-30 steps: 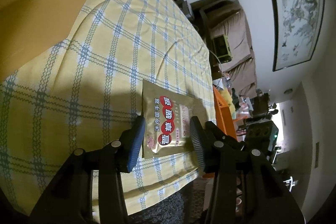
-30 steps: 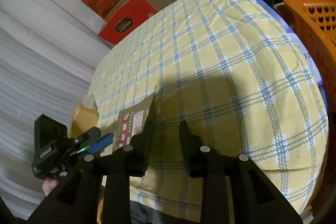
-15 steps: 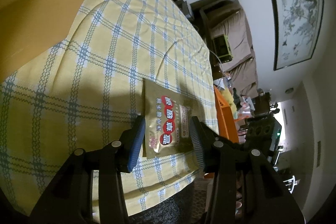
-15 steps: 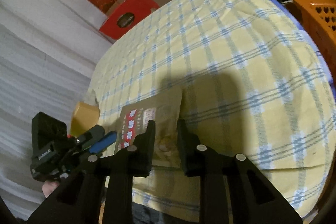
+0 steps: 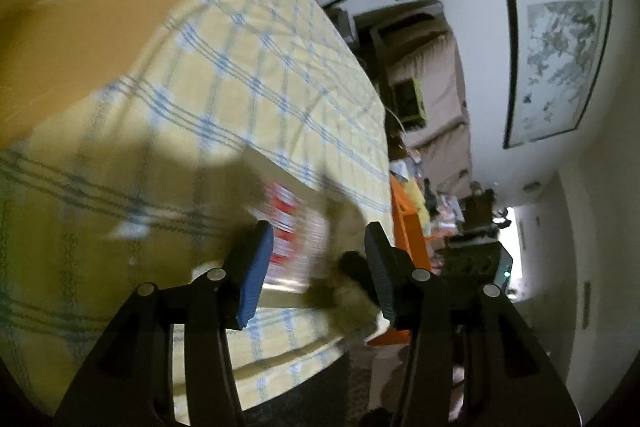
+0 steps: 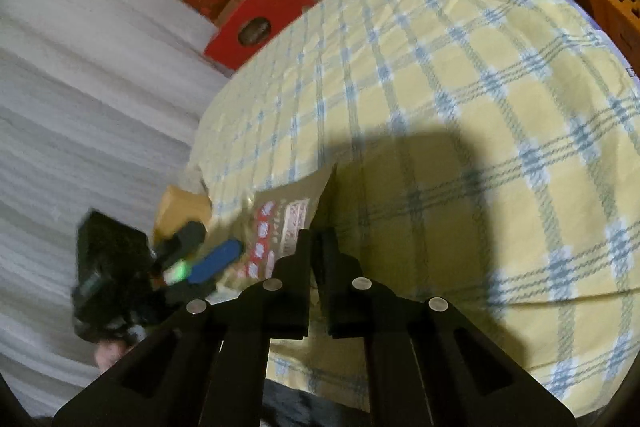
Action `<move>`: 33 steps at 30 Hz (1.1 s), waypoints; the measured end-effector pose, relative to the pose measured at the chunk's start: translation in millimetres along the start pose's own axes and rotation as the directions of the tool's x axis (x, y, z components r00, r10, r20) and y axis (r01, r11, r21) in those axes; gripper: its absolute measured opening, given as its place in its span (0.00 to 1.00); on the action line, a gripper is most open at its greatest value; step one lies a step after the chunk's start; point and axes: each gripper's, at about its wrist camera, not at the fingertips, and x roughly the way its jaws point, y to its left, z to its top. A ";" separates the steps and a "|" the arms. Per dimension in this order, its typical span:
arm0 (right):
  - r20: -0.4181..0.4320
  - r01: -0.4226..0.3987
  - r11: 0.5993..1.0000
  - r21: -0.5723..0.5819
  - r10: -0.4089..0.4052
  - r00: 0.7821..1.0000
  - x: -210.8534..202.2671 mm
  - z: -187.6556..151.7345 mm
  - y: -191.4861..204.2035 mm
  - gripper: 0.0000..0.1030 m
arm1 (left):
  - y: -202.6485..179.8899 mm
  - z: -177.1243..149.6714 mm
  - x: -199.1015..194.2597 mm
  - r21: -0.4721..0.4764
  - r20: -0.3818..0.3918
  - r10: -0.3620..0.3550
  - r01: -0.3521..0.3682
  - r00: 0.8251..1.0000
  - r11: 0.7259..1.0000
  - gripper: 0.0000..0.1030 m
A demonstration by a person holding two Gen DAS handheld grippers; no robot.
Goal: Organize objects
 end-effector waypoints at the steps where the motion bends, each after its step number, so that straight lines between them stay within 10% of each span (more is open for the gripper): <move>1: -0.017 -0.038 0.999 -0.003 0.038 0.999 4.1 -1.9 2.6 0.03 | -1.2 -0.8 3.3 -0.006 -0.015 -0.024 0.024 1.000 1.000 0.43; 11: 0.009 0.009 0.999 -0.049 -0.009 1.000 -4.5 -0.5 9.0 0.02 | -10.0 0.3 -4.8 0.043 0.022 0.122 -0.123 0.992 0.991 0.29; 16: 0.023 -0.011 0.998 -0.064 0.012 1.000 -13.5 -0.3 11.7 0.02 | -19.6 -9.9 11.2 0.107 -0.042 0.207 -0.202 0.977 0.974 0.00; 21: 0.004 0.016 0.997 -0.075 -0.015 1.000 -6.0 -3.2 14.8 0.02 | -24.5 -15.7 9.6 0.127 -0.019 0.246 -0.242 0.969 0.962 0.00; 33: 0.062 0.001 0.999 0.034 -0.003 0.998 -30.7 2.4 -20.3 0.05 | -6.7 -3.7 -10.6 0.010 -0.010 0.063 -0.063 0.998 0.998 0.00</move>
